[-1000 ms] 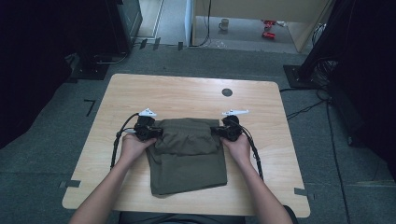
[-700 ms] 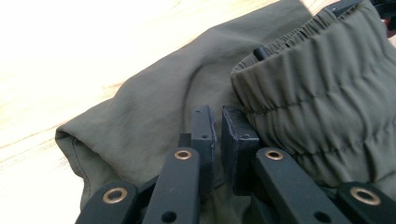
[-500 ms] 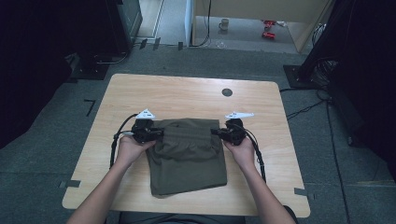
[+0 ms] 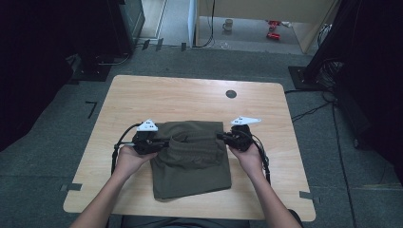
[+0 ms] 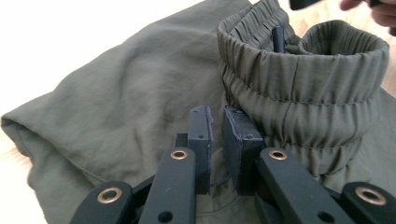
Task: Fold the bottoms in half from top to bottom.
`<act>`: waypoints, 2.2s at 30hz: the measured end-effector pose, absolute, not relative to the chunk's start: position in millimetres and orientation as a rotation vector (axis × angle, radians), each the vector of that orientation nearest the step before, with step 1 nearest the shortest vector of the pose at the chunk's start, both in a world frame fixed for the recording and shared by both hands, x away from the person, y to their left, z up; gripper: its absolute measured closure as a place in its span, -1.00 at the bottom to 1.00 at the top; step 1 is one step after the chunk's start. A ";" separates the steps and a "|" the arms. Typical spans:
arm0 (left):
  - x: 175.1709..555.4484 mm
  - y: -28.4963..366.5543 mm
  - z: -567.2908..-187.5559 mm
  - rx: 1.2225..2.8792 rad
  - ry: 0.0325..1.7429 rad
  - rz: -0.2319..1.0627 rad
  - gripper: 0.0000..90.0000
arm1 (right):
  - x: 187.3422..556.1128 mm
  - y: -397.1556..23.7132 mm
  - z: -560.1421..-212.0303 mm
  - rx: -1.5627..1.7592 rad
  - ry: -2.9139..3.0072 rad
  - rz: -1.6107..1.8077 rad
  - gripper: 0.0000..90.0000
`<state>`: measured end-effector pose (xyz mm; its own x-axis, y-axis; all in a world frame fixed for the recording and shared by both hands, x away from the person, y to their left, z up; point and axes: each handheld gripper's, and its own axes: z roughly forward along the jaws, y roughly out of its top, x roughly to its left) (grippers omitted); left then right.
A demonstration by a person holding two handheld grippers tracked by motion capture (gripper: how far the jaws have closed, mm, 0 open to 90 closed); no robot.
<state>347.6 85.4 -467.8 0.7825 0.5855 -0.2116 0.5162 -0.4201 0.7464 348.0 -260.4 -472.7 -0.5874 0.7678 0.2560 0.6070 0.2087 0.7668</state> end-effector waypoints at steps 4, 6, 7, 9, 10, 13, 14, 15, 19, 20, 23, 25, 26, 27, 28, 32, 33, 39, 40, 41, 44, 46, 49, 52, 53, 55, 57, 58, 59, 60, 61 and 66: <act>343.1 84.4 -468.5 2.105 0.809 0.094 0.82 | 356.3 -267.4 -479.5 1.382 2.262 1.295 0.95; 340.7 83.9 -468.9 2.110 0.803 0.089 0.81 | 360.7 -268.1 -482.8 1.386 2.258 1.256 0.95; 339.6 83.3 -469.2 2.110 0.800 0.090 0.80 | 364.3 -267.5 -484.6 1.393 2.258 1.219 0.95; 337.8 82.7 -469.1 2.112 0.799 0.089 0.79 | 372.1 -267.0 -489.3 1.405 2.258 1.224 0.95; 337.1 82.9 -469.1 2.113 0.795 0.090 0.79 | 375.3 -266.4 -491.8 1.424 2.261 1.244 0.95; 335.2 83.8 -470.0 2.112 0.794 0.094 0.78 | 379.5 -261.3 -498.6 1.447 2.292 1.320 0.95; 335.2 84.5 -470.6 2.111 0.796 0.096 0.78 | 379.4 -258.3 -500.6 1.440 2.315 1.324 0.94; 335.5 84.6 -471.3 2.112 0.803 0.095 0.77 | 378.5 -254.5 -502.6 1.425 2.337 1.326 0.93; 334.8 86.5 -471.4 2.109 0.814 0.095 0.76 | 372.3 -252.0 -499.0 1.406 2.362 1.333 0.91; 333.3 87.0 -470.7 2.109 0.811 0.097 0.75 | 368.9 -253.5 -496.6 1.395 2.364 1.348 0.89; 328.4 88.1 -467.8 2.100 0.801 0.102 0.73 | 354.1 -257.7 -488.7 1.338 2.363 1.368 0.86; 324.5 87.6 -465.6 2.095 0.792 0.110 0.72 | 344.8 -260.3 -484.9 1.318 2.368 1.376 0.86; 322.1 87.1 -464.1 2.094 0.785 0.112 0.72 | 340.3 -261.6 -483.9 1.311 2.369 1.383 0.86; 319.3 86.3 -462.7 2.095 0.776 0.118 0.72 | 336.1 -262.4 -483.2 1.309 2.373 1.386 0.86; 316.6 85.4 -461.4 2.099 0.766 0.124 0.71 | 332.9 -263.1 -482.3 1.307 2.384 1.375 0.85; 303.9 84.6 -457.0 2.107 0.729 0.139 0.69 | 322.2 -265.9 -478.7 1.291 2.394 1.376 0.83; 300.2 85.5 -456.3 2.099 0.724 0.130 0.67 | 319.9 -266.4 -477.7 1.286 2.397 1.378 0.82; 284.0 86.1 -453.8 2.102 0.712 0.126 0.51 | 309.2 -269.6 -466.7 1.237 2.367 1.424 0.73; 282.4 85.9 -453.8 2.104 0.714 0.133 0.48 | 308.6 -270.3 -465.2 1.228 2.355 1.431 0.71; 281.4 85.9 -454.0 2.107 0.717 0.139 0.45 | 307.9 -270.5 -463.8 1.225 2.339 1.433 0.68; 281.7 86.3 -457.8 2.130 0.744 0.153 0.42 | 307.6 -268.1 -464.7 1.215 2.337 1.425 0.57; 283.2 87.2 -461.0 2.139 0.761 0.147 0.42 | 307.1 -263.8 -468.0 1.204 2.362 1.408 0.52; 286.2 86.1 -469.1 2.170 0.793 0.134 0.39 | 305.4 -257.1 -472.2 1.187 2.389 1.381 0.45; 288.5 83.1 -478.4 2.203 0.798 0.117 0.35 | 302.6 -249.2 -476.0 1.169 2.434 1.339 0.43; 290.0 82.9 -481.4 2.207 0.800 0.107 0.35 | 301.1 -246.5 -477.1 1.154 2.446 1.328 0.42; 293.7 82.6 -486.5 2.208 0.815 0.094 0.35 | 298.3 -241.2 -479.3 1.131 2.468 1.306 0.40; 298.6 82.2 -490.9 2.206 0.824 0.085 0.34 | 297.0 -236.1 -482.5 1.116 2.490 1.283 0.39; 301.3 81.6 -493.1 2.206 0.829 0.082 0.33 | 296.8 -234.1 -484.3 1.110 2.501 1.273 0.39; 304.1 81.2 -494.9 2.209 0.831 0.077 0.33 | 297.1 -232.6 -486.1 1.101 2.509 1.262 0.38; 306.8 80.6 -496.5 2.204 0.831 0.075 0.32 | 297.8 -231.3 -488.2 1.099 2.511 1.254 0.37; 309.4 80.2 -497.4 2.200 0.826 0.073 0.30 | 298.5 -230.7 -490.2 1.099 2.507 1.250 0.36; 323.9 76.8 -499.7 2.185 0.822 0.110 0.29 | 303.2 -230.1 -497.4 1.099 2.502 1.243 0.34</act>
